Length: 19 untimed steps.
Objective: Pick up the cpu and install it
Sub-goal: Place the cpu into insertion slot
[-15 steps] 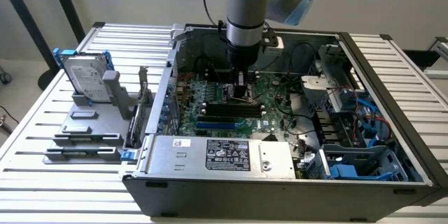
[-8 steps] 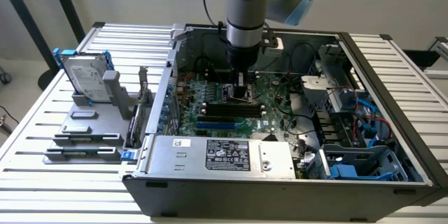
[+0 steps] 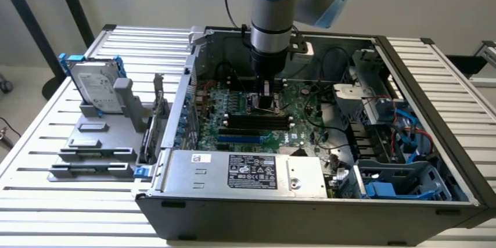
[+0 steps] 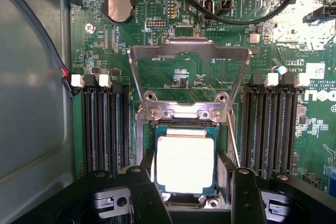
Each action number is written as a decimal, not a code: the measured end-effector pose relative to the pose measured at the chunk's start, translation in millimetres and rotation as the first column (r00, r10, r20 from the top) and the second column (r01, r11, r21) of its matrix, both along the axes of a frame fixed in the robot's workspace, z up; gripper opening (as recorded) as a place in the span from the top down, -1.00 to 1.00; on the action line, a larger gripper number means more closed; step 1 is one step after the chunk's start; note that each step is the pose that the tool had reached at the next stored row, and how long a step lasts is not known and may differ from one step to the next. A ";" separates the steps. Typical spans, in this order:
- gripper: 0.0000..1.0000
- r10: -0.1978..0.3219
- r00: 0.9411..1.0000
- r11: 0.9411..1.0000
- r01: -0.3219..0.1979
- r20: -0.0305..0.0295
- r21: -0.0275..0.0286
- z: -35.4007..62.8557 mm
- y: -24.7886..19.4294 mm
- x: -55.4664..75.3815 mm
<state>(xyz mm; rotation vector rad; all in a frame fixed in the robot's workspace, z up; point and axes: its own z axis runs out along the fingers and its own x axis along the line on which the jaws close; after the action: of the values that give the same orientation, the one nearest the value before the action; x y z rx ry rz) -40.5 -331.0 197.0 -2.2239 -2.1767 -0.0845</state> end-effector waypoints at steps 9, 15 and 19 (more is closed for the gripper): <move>-0.09 0.000 1.000 1.000 0.000 0.001 0.003 -2.7 0.4 0.2; -0.25 0.000 1.000 1.000 0.000 0.000 0.000 -2.2 0.1 0.1; -0.25 0.000 1.000 1.000 0.000 0.000 0.000 1.9 0.1 0.0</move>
<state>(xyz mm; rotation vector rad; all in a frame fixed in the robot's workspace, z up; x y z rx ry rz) -40.5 -330.9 198.9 -2.2239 -2.1765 -0.0850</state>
